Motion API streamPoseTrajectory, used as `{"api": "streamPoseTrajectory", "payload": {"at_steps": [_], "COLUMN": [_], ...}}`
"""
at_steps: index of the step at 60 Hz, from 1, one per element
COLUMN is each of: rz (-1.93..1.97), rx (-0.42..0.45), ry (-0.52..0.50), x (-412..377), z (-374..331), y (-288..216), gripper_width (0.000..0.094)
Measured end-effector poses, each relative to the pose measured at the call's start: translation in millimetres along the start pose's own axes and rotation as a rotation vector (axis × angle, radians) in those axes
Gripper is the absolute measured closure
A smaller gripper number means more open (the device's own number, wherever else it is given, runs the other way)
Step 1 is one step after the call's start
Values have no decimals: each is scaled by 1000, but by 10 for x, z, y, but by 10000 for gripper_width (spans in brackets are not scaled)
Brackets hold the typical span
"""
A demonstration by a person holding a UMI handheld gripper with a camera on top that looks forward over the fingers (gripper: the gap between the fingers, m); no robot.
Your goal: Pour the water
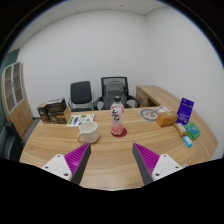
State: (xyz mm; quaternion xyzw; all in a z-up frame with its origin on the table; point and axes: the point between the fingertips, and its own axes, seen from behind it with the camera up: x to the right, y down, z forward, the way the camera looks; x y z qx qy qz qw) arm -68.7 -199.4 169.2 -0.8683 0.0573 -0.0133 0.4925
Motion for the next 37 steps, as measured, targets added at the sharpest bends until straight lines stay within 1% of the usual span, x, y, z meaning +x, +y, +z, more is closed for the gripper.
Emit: {"api": "streamPoseTrajectory", "payload": {"at_steps": [6,10,13,16,23,33,37], "rz": [-6,-31,-41,-35,-31,-62,-71], "rx": [-37,-39,-48,-38,-46,-26,-27], "ry": [-2,-8,12,22,19,42,31], "x": [-102,-147,-106,-100,-147,-130,-179], "z": [-621,-951,-1136,-1299,-1486,-1611,-1642], "y": [232,330,403,440,541,529,514], "gripper_width": [71,82,79,75,80,79,76]}}
